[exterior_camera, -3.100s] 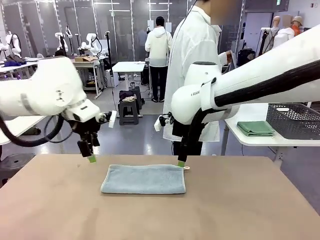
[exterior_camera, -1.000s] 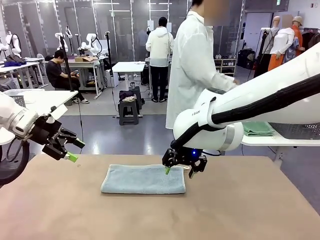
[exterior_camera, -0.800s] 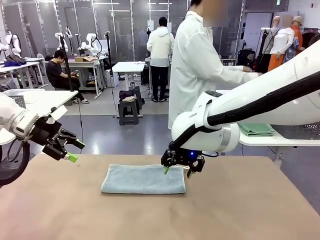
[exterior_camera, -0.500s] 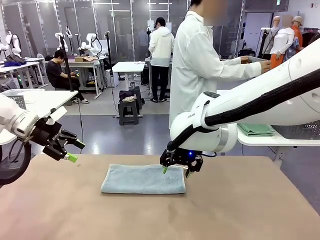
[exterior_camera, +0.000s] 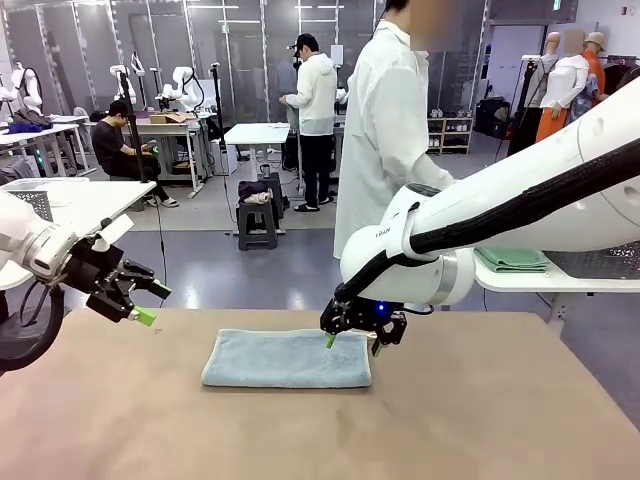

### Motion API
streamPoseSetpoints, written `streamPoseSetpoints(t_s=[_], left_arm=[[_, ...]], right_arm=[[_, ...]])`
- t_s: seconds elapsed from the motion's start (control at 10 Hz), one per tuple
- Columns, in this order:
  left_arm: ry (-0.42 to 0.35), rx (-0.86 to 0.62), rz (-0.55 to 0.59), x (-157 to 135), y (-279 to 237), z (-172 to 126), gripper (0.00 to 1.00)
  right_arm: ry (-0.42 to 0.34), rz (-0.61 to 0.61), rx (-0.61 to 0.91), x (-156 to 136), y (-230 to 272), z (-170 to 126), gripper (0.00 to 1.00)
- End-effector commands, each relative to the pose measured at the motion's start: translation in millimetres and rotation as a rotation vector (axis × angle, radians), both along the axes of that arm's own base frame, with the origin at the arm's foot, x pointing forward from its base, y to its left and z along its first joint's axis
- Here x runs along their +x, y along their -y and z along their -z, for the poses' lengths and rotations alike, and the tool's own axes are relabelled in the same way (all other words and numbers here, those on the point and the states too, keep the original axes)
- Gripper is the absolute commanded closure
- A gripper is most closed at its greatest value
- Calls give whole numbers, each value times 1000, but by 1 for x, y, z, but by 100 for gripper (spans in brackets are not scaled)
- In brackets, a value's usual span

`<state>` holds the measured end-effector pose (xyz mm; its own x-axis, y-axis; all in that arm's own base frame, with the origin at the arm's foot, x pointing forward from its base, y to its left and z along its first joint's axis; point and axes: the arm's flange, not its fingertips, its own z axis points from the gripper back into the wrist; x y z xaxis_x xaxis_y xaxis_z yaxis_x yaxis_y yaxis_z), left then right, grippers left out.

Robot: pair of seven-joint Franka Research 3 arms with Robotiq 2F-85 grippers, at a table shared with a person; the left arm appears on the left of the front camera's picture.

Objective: Fold the towels and place them in the basket.
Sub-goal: When a person lays out a Towel with hook on the table, fold it in half twice.

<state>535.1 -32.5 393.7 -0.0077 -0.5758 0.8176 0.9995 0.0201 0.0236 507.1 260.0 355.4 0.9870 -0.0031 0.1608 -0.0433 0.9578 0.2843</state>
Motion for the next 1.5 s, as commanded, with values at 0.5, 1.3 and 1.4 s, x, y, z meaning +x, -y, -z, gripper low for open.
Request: streamPoseSetpoints(t_s=[0.5, 1.3, 1.4], left_arm=[[0, 7, -8, -2, 0, -3, 0], [0, 7, -8, -2, 0, -3, 0], [0, 7, -8, -2, 0, -3, 0]], right_arm=[[18, 103, -144, 34, -17, 44, 0], [33, 177, -186, 49, -23, 62, 20], [30, 183, -182, 49, -23, 63, 20]])
